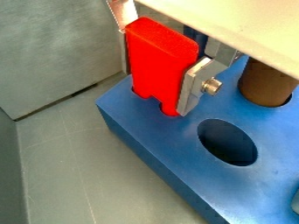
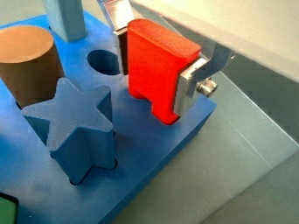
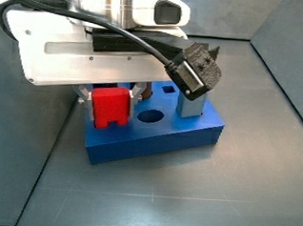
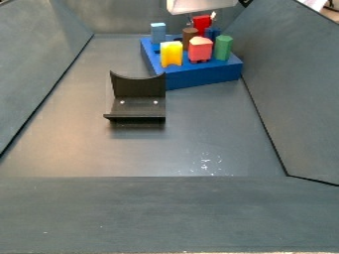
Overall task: Pick up the square-circle object. Move up. Rotate the square-circle object. Move to above the board. Insert the square-circle object.
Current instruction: Insert the square-circle object.
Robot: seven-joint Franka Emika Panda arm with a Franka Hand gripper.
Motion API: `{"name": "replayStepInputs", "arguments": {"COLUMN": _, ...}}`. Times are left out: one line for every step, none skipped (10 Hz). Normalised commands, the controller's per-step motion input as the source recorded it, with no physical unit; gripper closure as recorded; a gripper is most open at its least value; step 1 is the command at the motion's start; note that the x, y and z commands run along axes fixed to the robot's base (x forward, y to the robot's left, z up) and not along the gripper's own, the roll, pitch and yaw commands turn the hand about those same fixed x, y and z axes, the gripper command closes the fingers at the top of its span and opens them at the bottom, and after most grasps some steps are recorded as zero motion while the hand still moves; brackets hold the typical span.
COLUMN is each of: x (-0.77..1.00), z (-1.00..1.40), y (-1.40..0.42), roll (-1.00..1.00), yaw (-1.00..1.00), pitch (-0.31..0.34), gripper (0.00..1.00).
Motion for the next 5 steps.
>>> {"name": "replayStepInputs", "arguments": {"x": -0.09, "z": -0.94, "y": -0.02, "roll": 0.22, "yaw": 0.0, "pitch": -0.07, "gripper": 1.0}}
{"name": "replayStepInputs", "arguments": {"x": -0.02, "z": -0.33, "y": 0.0, "roll": 0.0, "yaw": 0.0, "pitch": -0.164, "gripper": 1.0}}
{"name": "replayStepInputs", "arguments": {"x": 0.0, "z": 0.0, "y": 0.0, "roll": 0.0, "yaw": 0.0, "pitch": -0.009, "gripper": 1.0}}
{"name": "replayStepInputs", "arguments": {"x": 0.0, "z": -0.23, "y": -0.08, "roll": 0.06, "yaw": 0.03, "pitch": -0.207, "gripper": 1.0}}
{"name": "replayStepInputs", "arguments": {"x": 0.0, "z": -0.11, "y": -0.08, "roll": 0.09, "yaw": 0.12, "pitch": -0.144, "gripper": 1.0}}
